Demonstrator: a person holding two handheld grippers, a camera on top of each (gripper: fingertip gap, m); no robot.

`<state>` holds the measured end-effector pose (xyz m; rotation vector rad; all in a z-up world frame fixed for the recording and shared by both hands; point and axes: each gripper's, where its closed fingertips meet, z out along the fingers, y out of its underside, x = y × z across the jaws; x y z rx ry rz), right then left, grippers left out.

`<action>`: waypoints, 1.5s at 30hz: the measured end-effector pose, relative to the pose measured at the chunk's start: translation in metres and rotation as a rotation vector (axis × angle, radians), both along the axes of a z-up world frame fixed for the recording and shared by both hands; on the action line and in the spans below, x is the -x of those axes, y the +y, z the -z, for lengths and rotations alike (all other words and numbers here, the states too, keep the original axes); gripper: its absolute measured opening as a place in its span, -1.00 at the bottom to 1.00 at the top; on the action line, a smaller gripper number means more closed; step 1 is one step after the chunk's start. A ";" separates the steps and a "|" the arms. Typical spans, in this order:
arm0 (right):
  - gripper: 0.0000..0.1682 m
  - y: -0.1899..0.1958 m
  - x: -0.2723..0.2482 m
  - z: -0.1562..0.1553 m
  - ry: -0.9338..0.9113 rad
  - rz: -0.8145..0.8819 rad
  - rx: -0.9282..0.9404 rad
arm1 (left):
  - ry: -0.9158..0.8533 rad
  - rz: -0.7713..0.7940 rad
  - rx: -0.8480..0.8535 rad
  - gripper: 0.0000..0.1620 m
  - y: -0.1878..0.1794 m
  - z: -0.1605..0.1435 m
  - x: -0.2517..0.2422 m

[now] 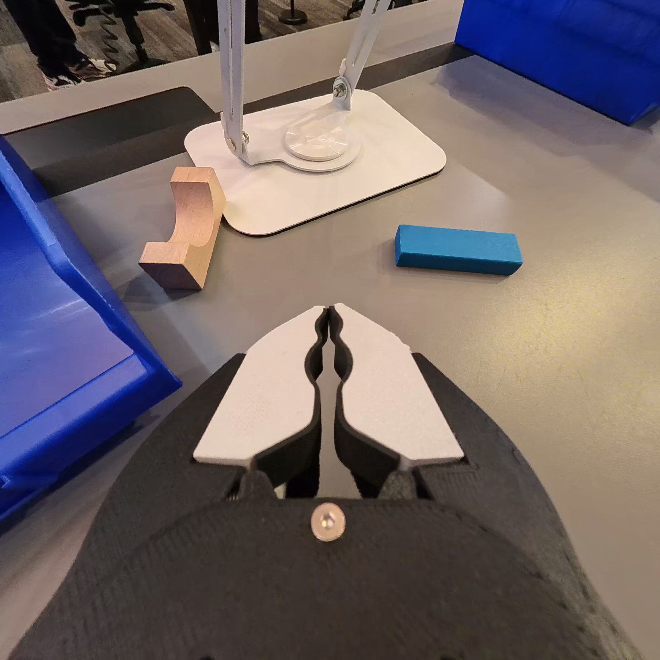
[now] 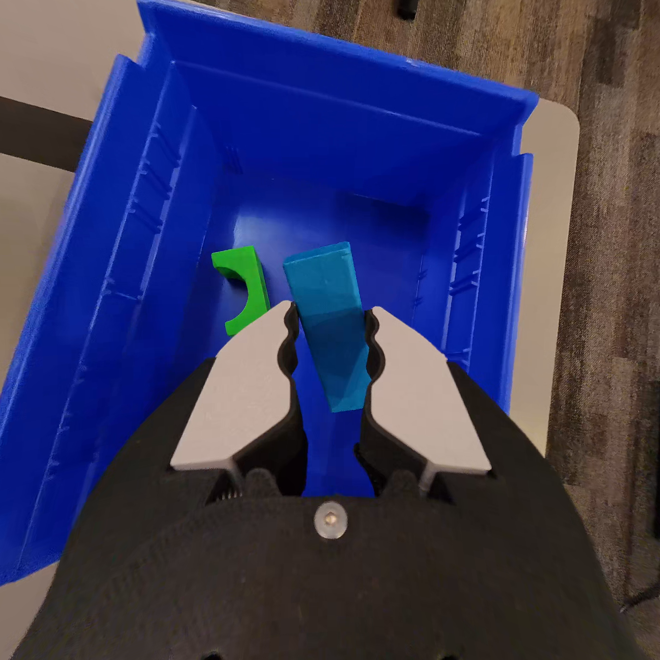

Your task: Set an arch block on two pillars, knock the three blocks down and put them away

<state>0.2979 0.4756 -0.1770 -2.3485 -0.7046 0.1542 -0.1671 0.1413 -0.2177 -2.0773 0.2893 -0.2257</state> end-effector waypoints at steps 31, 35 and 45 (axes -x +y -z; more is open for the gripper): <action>-0.31 -0.037 0.005 -0.038 -0.129 0.034 -0.118 | 0.005 0.003 0.015 -1.00 0.001 0.002 0.000; -0.33 -0.110 0.097 -0.084 -0.005 -0.202 -0.214 | 0.011 0.008 0.016 -1.00 0.001 0.003 -0.002; -0.10 -0.267 0.333 0.050 -0.030 -0.778 0.155 | 0.004 -0.012 0.002 -1.00 0.001 -0.001 0.006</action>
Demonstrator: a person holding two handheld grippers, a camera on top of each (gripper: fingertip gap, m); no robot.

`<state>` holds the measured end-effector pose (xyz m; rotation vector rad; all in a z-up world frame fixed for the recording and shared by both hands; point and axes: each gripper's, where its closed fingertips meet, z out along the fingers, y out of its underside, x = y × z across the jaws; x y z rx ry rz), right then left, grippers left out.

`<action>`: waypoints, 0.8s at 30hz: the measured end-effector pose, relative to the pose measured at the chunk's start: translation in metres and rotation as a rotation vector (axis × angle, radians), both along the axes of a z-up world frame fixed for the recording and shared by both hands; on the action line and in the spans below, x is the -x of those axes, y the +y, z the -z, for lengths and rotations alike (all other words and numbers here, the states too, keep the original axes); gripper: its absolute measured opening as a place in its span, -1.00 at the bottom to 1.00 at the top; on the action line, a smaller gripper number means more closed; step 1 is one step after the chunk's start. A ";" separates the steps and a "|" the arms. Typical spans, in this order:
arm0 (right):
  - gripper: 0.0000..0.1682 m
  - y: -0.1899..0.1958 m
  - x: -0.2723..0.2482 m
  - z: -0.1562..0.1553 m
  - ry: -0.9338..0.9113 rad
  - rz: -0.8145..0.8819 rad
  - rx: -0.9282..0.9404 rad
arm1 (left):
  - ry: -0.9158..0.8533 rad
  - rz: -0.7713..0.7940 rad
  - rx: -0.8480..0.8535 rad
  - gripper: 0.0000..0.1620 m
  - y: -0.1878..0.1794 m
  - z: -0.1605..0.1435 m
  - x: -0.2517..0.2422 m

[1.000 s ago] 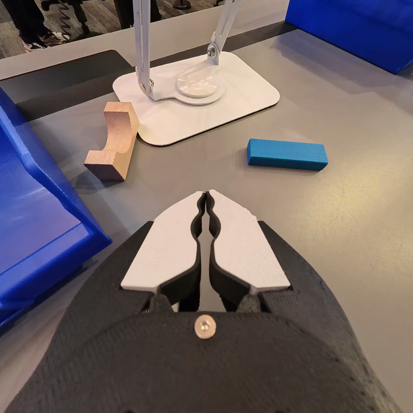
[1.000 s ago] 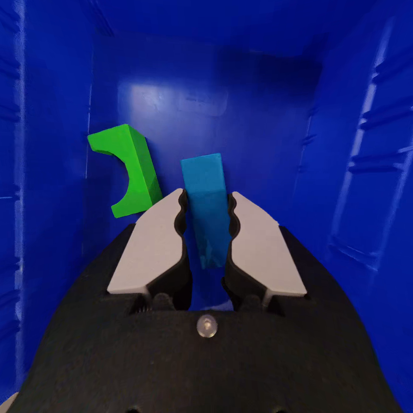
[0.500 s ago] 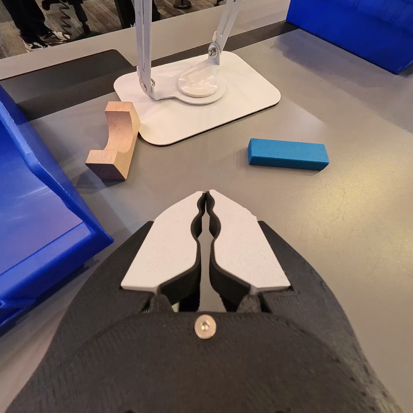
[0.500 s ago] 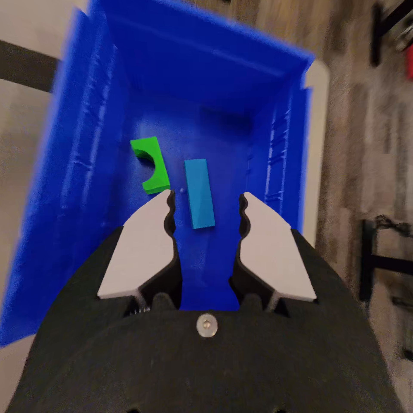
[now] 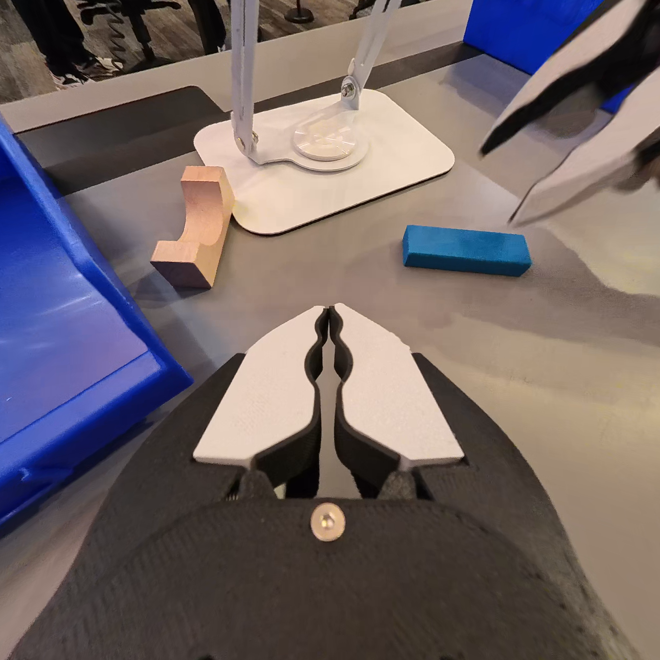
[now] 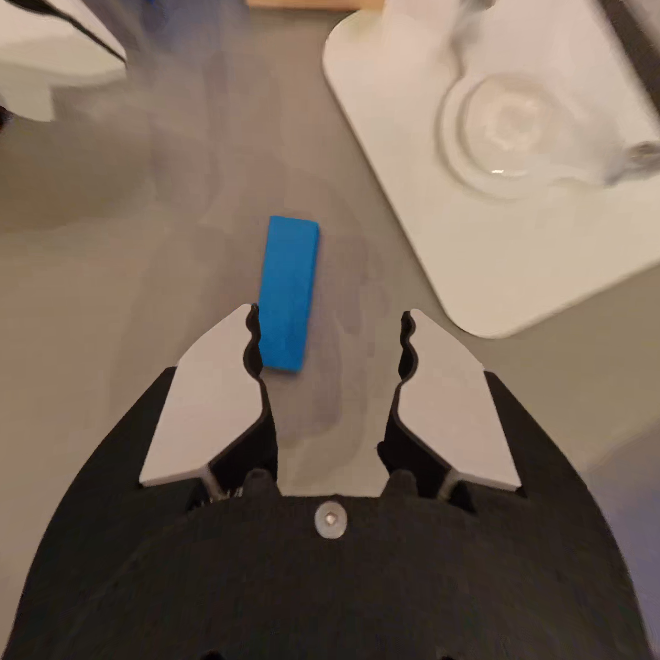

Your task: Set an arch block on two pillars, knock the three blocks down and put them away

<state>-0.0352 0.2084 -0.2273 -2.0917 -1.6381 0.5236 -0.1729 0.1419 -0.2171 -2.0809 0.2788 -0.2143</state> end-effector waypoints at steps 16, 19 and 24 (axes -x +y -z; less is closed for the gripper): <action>-0.60 -0.006 -0.006 -0.010 0.077 -0.022 0.011 | 0.004 0.028 -0.008 -0.99 -0.001 -0.002 -0.007; -0.60 0.015 -0.053 -0.061 0.180 0.059 -0.028 | -0.007 0.031 -0.009 -0.99 -0.001 -0.002 -0.008; -0.60 0.115 -0.181 -0.132 0.178 0.379 -0.245 | -0.001 0.041 0.001 -0.99 0.001 0.001 -0.013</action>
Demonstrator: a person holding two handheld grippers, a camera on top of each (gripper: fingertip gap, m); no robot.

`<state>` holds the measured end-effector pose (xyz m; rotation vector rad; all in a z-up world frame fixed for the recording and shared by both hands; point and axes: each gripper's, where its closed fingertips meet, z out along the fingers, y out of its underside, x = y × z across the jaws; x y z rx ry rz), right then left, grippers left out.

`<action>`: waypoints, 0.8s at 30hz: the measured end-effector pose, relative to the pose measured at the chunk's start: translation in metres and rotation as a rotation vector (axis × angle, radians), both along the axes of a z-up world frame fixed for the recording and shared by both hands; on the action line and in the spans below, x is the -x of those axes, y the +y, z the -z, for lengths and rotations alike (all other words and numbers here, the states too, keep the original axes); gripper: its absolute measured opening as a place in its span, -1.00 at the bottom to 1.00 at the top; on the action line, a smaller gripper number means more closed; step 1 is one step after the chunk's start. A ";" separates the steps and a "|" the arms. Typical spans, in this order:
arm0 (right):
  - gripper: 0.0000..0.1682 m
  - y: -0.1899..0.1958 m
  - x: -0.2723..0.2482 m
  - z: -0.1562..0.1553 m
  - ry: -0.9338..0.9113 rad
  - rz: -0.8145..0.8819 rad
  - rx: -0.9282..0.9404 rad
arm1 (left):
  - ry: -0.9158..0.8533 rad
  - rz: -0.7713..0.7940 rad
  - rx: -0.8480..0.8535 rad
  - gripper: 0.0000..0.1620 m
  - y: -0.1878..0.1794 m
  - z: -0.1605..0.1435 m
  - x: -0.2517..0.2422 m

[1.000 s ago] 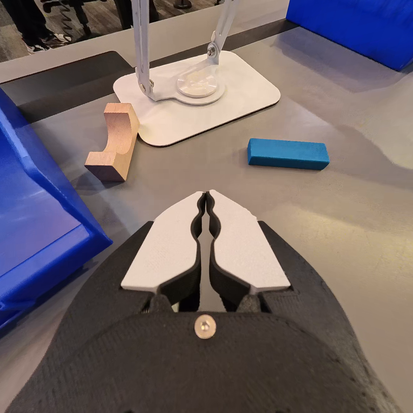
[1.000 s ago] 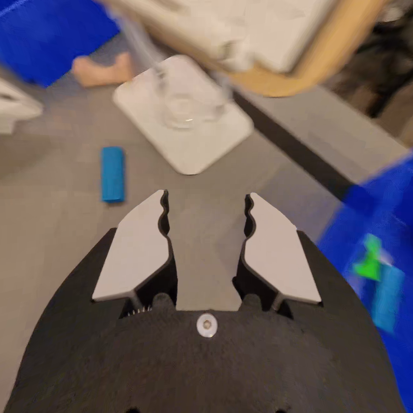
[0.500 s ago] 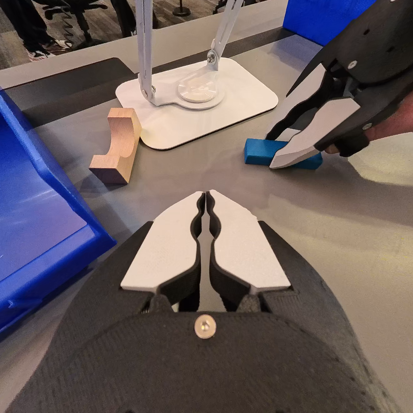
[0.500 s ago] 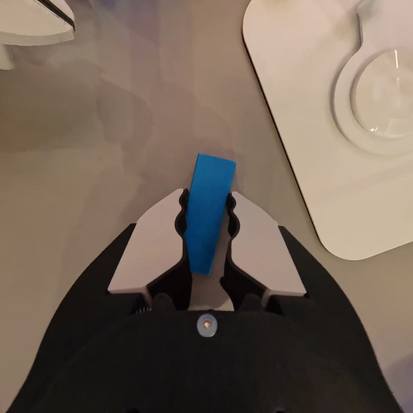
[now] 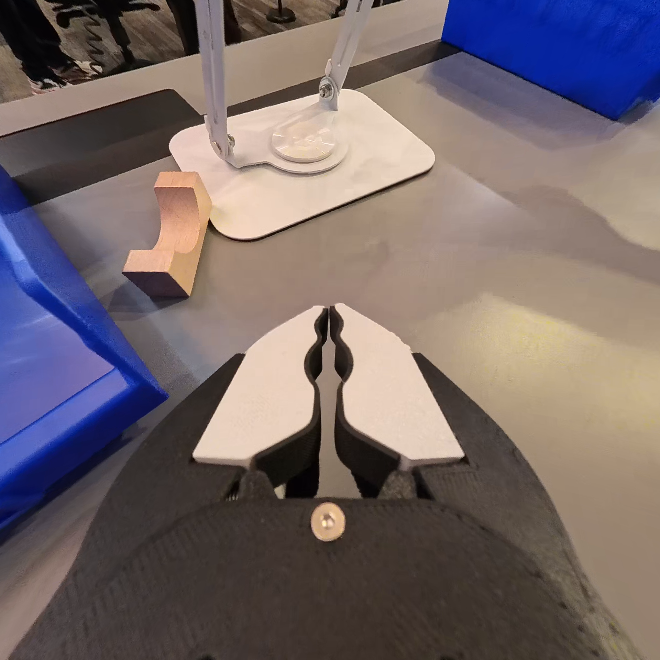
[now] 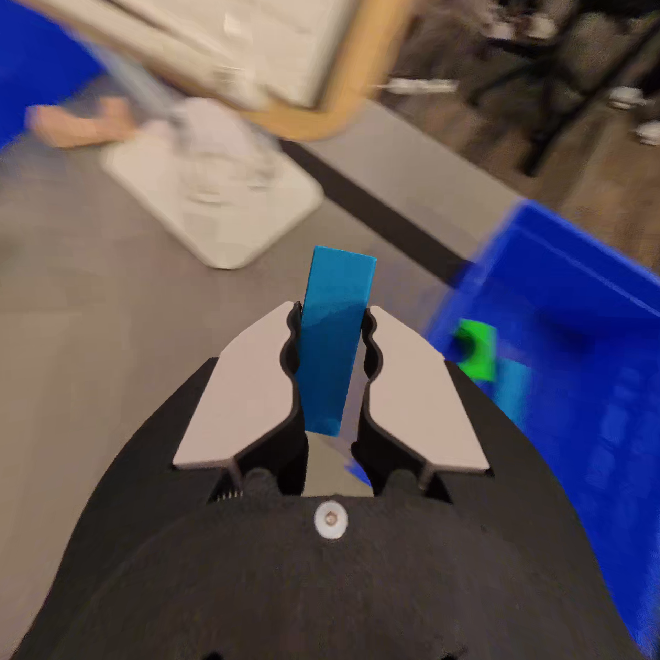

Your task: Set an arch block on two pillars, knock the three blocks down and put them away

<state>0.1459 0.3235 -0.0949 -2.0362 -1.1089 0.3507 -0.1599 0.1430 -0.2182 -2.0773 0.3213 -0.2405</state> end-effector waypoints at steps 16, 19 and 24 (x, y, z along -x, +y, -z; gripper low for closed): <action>-0.60 0.165 -0.198 0.143 -0.493 0.488 0.177 | -0.005 0.001 0.015 -0.99 0.003 0.002 0.000; -0.60 0.162 -0.199 0.156 -0.499 0.495 0.245 | -0.008 0.002 0.017 -0.99 0.003 0.002 0.000; -0.48 0.159 -0.199 0.148 -0.544 0.492 0.227 | -0.009 0.005 0.022 -0.98 0.003 0.003 0.000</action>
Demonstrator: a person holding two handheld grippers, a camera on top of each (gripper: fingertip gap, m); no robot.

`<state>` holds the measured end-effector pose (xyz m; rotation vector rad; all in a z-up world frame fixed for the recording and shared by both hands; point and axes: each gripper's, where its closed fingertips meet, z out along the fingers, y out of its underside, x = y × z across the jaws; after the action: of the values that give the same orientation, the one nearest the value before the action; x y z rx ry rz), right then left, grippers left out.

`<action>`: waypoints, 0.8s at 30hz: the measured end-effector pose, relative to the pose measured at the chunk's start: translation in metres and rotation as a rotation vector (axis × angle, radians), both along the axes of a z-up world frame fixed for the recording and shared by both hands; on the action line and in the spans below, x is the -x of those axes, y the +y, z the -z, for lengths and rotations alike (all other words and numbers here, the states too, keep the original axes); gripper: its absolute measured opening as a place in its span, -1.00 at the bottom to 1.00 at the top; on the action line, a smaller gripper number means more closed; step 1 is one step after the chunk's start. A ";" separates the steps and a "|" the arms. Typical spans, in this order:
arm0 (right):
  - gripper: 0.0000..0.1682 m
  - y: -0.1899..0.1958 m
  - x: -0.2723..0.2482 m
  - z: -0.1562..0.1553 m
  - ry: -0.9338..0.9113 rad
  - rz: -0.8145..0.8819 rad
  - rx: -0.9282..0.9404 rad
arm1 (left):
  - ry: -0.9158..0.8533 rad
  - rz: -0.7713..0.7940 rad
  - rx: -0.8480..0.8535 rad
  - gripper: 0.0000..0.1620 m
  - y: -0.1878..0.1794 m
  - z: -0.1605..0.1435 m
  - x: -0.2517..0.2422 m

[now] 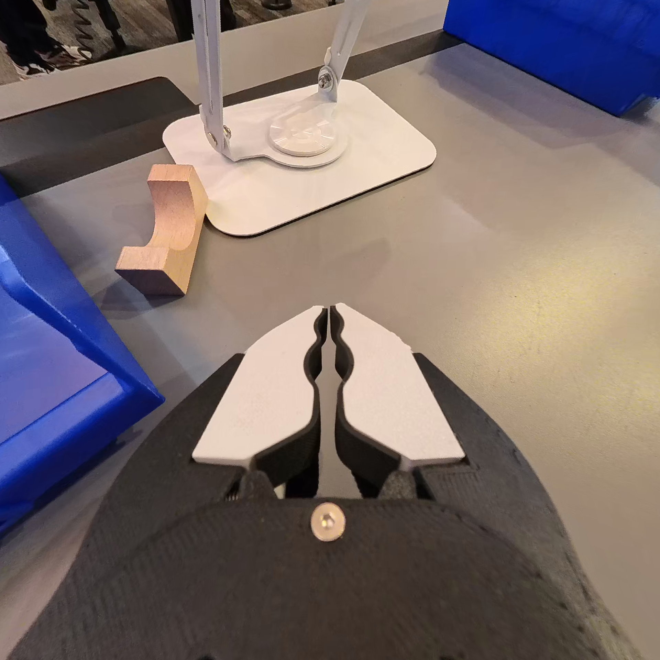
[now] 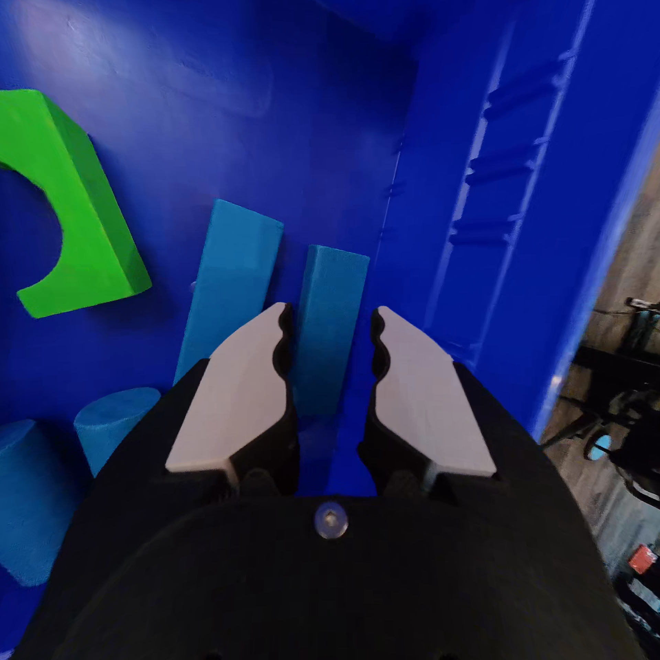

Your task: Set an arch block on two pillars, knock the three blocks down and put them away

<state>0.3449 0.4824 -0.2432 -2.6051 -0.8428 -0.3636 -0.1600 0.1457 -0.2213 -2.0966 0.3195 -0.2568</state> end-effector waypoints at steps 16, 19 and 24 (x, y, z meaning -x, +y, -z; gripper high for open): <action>-0.34 -0.262 0.339 -0.114 0.308 -1.157 -0.269 | -0.007 -0.090 -0.029 -0.97 0.000 -0.008 0.023; -0.22 -0.288 0.413 -0.076 0.299 -1.292 -0.217 | -0.027 -0.126 -0.041 -0.97 -0.002 -0.012 0.034; -0.22 -0.288 0.508 -0.037 0.202 -1.406 -0.267 | -0.060 -0.133 -0.032 -0.97 -0.001 -0.010 0.038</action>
<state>-0.1631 0.1943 -0.2061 -1.2621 -2.0249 0.1893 -0.1981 0.1443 -0.2112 -2.0641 0.1473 -0.2335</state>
